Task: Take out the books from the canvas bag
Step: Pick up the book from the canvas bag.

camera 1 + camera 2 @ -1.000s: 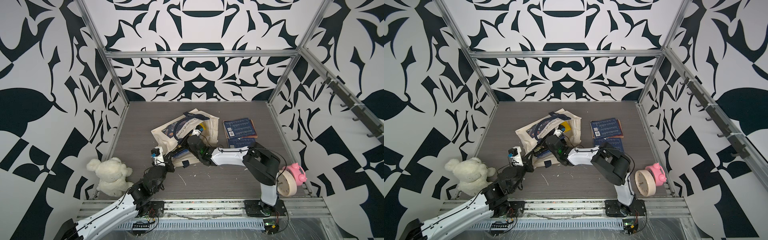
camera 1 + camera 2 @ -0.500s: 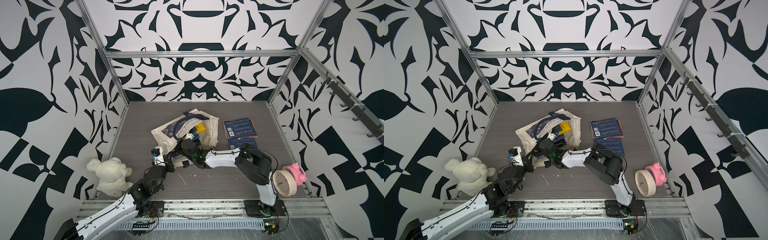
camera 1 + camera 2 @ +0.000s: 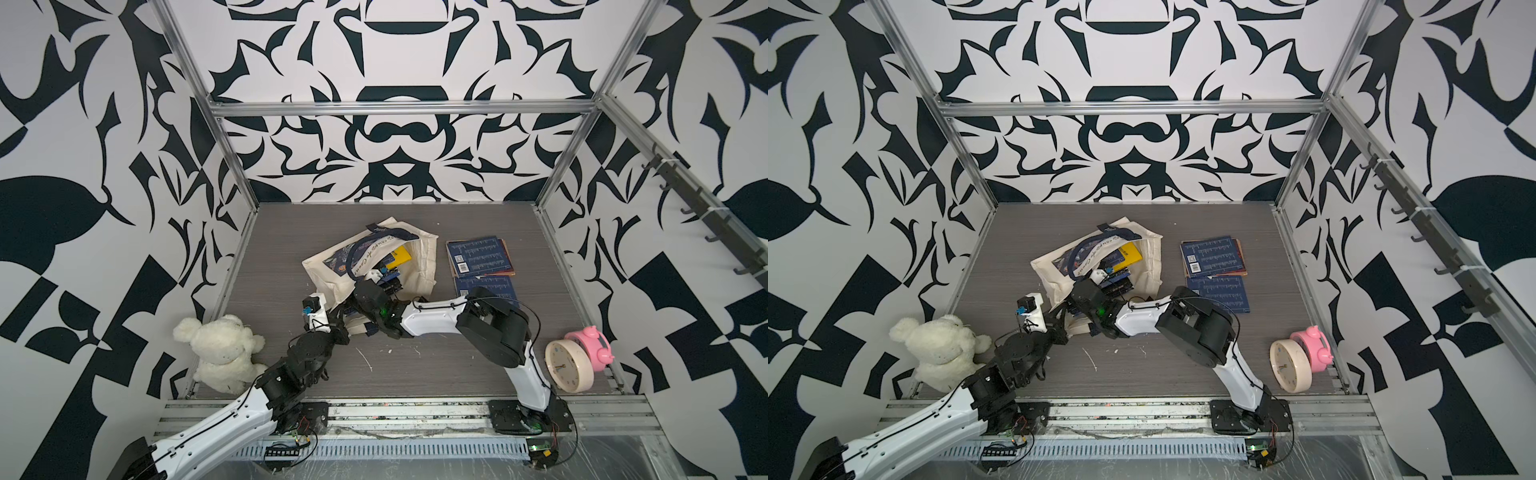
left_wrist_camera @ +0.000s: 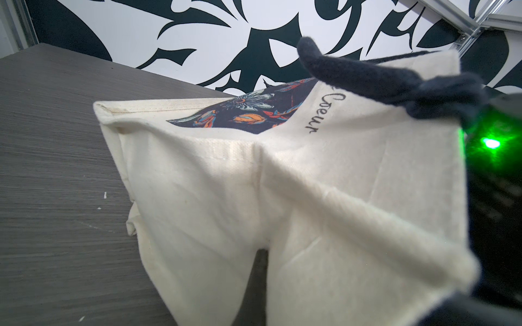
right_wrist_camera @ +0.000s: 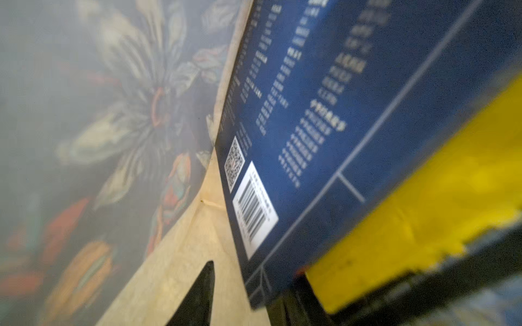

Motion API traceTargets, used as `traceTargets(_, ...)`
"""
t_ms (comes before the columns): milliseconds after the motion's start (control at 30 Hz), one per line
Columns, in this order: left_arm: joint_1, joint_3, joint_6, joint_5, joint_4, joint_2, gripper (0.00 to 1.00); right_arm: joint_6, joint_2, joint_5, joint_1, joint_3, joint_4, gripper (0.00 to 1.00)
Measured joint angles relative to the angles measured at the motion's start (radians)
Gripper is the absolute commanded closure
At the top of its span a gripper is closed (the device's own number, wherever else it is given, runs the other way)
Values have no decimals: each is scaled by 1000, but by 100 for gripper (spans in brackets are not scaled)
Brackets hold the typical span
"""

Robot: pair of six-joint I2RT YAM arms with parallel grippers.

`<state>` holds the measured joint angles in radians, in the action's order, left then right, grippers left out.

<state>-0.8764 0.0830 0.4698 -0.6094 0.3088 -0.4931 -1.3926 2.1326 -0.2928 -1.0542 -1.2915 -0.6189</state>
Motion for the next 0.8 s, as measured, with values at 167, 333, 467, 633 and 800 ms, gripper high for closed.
traceTargets(167,0,0,0,1,1,0,100,19,2,-17,12,-3,-2,72)
traceTargets(333,0,0,0,0,2,-6,100,39,-8,-28,31,-3,10,86)
traceTargets(467,0,0,0,0,4,-6,100,38,-27,-16,48,-3,16,96)
traceTargets(633,0,0,0,0,4,-6,100,53,-60,-15,62,26,18,100)
traceTargets(800,0,0,0,5,3,-6,100,54,-119,-22,101,101,11,99)
